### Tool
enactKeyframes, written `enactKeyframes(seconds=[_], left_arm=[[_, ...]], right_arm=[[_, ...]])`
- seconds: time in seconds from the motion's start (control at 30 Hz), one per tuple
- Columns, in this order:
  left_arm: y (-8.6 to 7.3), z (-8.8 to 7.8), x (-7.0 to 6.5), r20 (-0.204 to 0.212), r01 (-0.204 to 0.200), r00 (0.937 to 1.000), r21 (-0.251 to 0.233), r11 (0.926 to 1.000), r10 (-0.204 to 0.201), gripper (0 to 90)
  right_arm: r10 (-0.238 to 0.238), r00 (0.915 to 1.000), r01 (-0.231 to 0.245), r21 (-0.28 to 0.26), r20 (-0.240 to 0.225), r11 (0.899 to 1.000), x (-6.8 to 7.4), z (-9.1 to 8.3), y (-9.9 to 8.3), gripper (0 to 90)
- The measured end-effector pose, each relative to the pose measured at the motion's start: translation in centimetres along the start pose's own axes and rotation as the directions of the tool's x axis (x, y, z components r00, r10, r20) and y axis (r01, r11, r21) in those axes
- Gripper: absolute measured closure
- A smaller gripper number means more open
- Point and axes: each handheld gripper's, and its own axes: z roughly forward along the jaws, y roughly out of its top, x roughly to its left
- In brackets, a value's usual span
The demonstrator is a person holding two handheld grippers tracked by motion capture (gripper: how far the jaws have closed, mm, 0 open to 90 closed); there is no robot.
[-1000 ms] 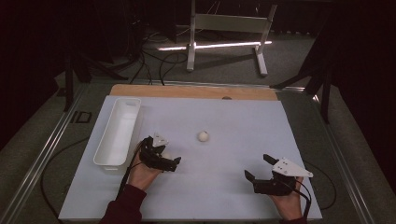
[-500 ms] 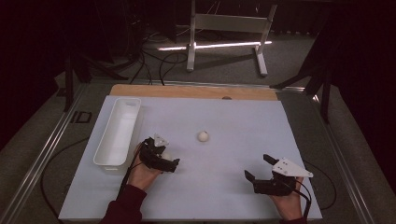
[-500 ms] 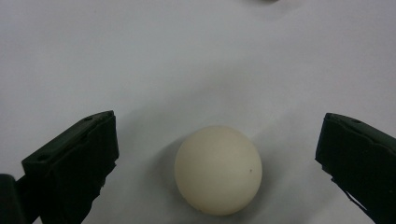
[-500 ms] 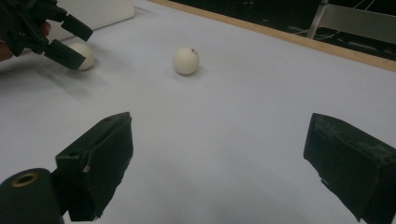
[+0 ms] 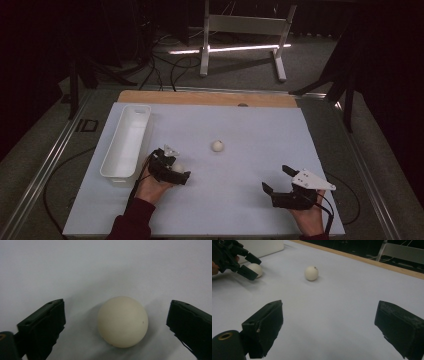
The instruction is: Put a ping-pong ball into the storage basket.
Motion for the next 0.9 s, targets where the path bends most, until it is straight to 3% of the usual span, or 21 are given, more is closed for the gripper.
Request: enactKeyframes(seconds=[0.2,0.4,0.67,0.9], left_arm=[[-0.08,0.03,-0.25,-0.032,-0.008,0.9994,0.006,0.9999,0.008,13.2],[-0.21,0.07,-0.08,-0.018,0.001,0.9998,0.015,0.9999,-0.001,21.9],[-0.29,-0.11,0.14,-0.032,0.016,0.9994,0.006,0.9999,-0.015,35.2],[-0.33,-0.18,0.0,-0.049,-0.009,0.9988,0.003,1.0,0.009,45.2]], right_arm=[[0.001,1.0,-0.001,0.0,0.001,1.0,-0.01,0.0,-0.01,7.7],[0.0,1.0,0.0,0.001,0.003,1.0,-0.01,0.0,-0.02,7.7],[0.0,1.0,0.0,0.006,0.001,1.0,0.14,0.12,-0.04,7.7],[-0.003,1.0,0.003,0.011,-0.003,1.0,0.22,0.23,-0.09,7.7]])
